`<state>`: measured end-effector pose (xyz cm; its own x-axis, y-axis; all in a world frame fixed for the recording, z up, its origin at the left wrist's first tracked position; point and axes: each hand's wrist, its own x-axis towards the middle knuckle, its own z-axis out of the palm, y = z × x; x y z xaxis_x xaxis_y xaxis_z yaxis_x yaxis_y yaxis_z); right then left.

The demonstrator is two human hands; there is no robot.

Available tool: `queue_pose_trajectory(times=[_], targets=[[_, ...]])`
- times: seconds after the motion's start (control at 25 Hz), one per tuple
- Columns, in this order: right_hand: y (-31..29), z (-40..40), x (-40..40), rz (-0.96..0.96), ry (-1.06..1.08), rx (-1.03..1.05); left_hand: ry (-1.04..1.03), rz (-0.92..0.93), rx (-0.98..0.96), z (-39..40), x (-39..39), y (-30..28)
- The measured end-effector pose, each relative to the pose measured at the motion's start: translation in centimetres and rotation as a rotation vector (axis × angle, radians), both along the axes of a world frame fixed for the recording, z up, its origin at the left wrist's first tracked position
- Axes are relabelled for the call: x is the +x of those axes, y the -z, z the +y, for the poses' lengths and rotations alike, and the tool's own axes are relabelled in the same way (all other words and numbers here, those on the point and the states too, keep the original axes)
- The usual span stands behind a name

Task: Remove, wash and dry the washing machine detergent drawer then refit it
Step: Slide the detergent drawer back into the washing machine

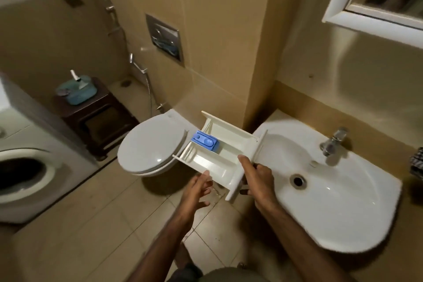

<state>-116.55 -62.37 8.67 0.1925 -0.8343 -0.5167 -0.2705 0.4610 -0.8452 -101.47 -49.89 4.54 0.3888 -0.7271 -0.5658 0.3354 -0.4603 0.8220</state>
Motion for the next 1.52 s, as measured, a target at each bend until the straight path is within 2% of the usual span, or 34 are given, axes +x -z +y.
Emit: queue_pose_trajectory(times=[0.36, 0.64, 0.76, 0.88, 1.0, 1.2, 1.36, 1.52], targets=[[0.4, 8.0, 16.5, -0.096, -0.211, 0.129, -0.393, 0.070, -0.104, 7.7, 12.3, 1.3], [0.8, 14.5, 29.8, -0.199, -0.480, 0.265, -0.545, -0.038, -0.107, 16.0, 25.8, 2.1], [0.3, 16.4, 35.1, -0.125, -0.602, 0.274, -0.617, -0.084, -0.064, 20.1, 31.6, 1.7], [-0.2, 16.7, 39.8, 0.021, -0.529, 0.229, -0.650, -0.128, -0.019, 24.4, 36.7, 0.8], [-0.5, 15.5, 44.4, 0.035, -0.446, 0.098, -0.648, -0.158, -0.013, 28.1, 41.1, -0.1], [-0.7, 15.4, 53.0, 0.038, -0.812, 0.072, -0.632, -0.146, 0.022, 33.0, 47.6, -1.3], [0.4, 17.8, 61.3, 0.010, -1.158, 0.296, -0.617, -0.123, 0.055, 35.8, 53.2, -1.4], [1.5, 21.8, 69.2, -0.068, -1.231, 0.492, -0.584, -0.097, 0.085, 38.8, 59.4, -1.4]])
